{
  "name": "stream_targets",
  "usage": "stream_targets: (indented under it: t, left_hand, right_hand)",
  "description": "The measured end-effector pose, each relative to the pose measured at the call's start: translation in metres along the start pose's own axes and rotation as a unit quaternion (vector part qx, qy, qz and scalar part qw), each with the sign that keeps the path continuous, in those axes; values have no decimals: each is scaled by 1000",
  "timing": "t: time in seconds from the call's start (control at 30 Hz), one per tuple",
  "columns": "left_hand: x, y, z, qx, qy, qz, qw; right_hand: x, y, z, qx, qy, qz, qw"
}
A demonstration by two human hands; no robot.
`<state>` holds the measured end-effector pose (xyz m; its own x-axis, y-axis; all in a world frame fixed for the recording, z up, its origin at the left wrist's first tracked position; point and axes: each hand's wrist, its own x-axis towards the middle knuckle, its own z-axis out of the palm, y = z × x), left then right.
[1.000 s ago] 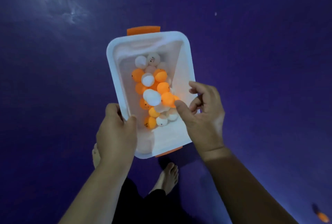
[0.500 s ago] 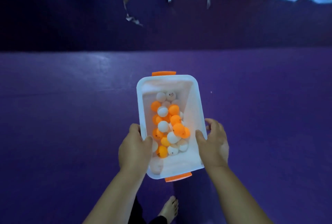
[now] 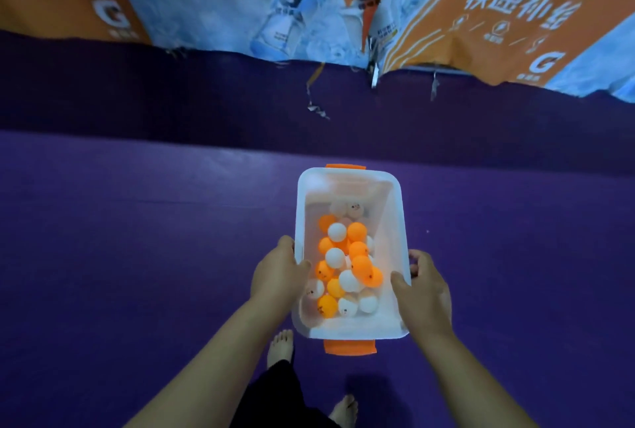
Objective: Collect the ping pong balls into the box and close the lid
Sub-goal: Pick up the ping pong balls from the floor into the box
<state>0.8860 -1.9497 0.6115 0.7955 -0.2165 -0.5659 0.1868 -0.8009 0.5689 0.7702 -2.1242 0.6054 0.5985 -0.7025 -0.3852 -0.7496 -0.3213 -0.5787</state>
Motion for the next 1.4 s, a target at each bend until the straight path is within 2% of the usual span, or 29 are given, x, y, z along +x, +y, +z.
stream_targets:
  t: [0.27, 0.5, 0.7, 0.97, 1.17, 1.4]
  left_hand:
    - [-33, 26, -51, 21, -21, 63, 998]
    - [-57, 87, -27, 50, -75, 158, 983]
    - [-83, 145, 40, 135, -144, 233, 952]
    - [-161, 236, 165, 215, -218, 385, 871]
    - [-229, 292, 271, 249, -269, 429, 826]
    - [-295, 330, 380, 265, -298, 461, 793]
  right_hand:
    - [-49, -32, -29, 54, 42, 0, 998]
    - [-77, 1, -75, 117, 141, 62, 981]
    - [-104, 65, -128, 158, 224, 123, 954]
    - [-150, 182, -213, 195, 304, 226, 905]
    - [-174, 276, -281, 197, 358, 273, 871]
    - [-204, 367, -341, 208, 399, 318, 835]
